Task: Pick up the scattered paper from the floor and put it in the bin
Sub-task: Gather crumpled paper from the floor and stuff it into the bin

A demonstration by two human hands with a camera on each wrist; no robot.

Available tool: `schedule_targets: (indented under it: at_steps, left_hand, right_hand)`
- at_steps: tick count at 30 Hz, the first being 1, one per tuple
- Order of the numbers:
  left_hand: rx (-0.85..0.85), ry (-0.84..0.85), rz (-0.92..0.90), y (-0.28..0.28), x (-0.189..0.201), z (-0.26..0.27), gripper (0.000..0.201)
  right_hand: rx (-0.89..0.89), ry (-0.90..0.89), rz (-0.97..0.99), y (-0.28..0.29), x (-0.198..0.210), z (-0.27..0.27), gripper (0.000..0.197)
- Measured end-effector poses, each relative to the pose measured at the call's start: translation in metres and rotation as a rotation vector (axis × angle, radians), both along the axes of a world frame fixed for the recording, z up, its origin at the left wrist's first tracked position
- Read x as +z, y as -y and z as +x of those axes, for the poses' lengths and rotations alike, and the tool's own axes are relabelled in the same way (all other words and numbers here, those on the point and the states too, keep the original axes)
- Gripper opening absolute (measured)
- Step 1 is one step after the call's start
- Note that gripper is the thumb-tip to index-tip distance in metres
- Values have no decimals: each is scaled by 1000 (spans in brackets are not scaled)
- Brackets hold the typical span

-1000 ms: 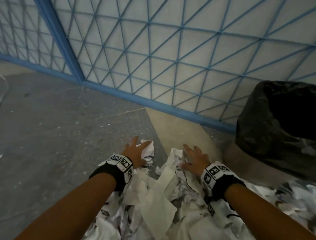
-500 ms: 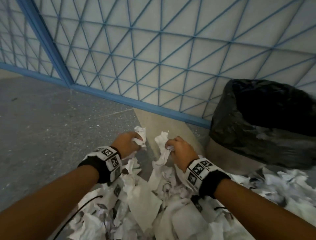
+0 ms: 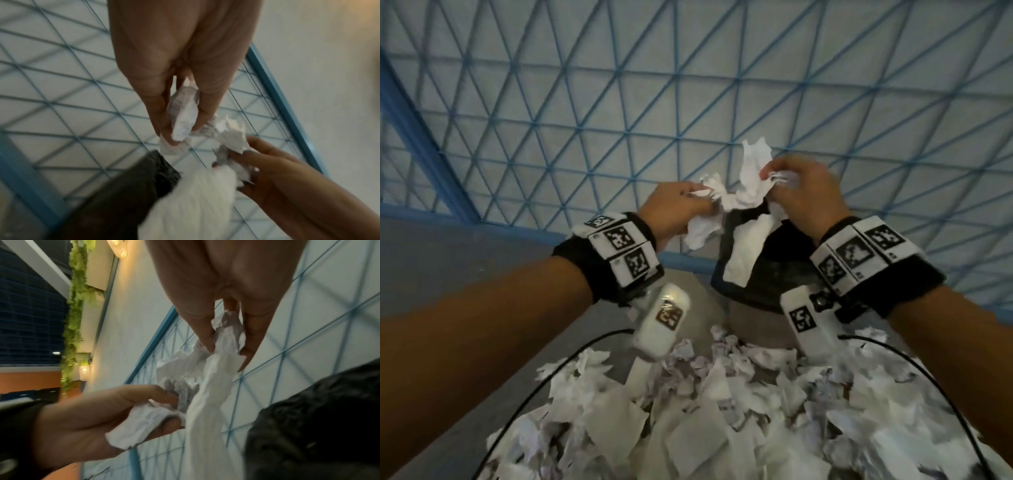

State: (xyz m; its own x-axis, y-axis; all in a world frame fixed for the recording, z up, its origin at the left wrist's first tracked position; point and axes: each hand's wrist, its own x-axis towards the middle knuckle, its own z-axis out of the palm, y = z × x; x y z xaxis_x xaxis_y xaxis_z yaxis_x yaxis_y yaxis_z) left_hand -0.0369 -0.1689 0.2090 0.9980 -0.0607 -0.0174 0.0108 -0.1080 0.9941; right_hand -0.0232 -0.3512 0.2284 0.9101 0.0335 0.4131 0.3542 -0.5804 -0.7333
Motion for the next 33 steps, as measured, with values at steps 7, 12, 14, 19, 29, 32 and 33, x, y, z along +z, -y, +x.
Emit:
schedule_targets:
  at_steps: [7,12,14,19,29,32,33]
  left_hand:
    - [-159,-62,58,106,-4,25,50]
    - [-134,-24,295,97,-7,28,80]
    - [-89,16,264,80,-8,28,67]
    - [36,118,94,29,-20,14,44]
    - [-360,-395,1094,-69,-179,-22,55]
    - [-433,-546,1118,-75,-215,-34,81]
    - [-436,-569,1124,-76,-227,-37,87]
  right_hand:
    - [-335,-22,15,57,-22,22,26]
    - [-166,-356,-195,60,-44,30,38]
    - [-109,-408,-200,55,-47,32,42]
    - [-112,-19,-242,15,-47,6,28]
    - [403,-504,-789,-64,-202,-51,30]
    - [309,-635,-923,-63,-234,-33,41]
    - [275,-667,-920,-61,-241,-26,45]
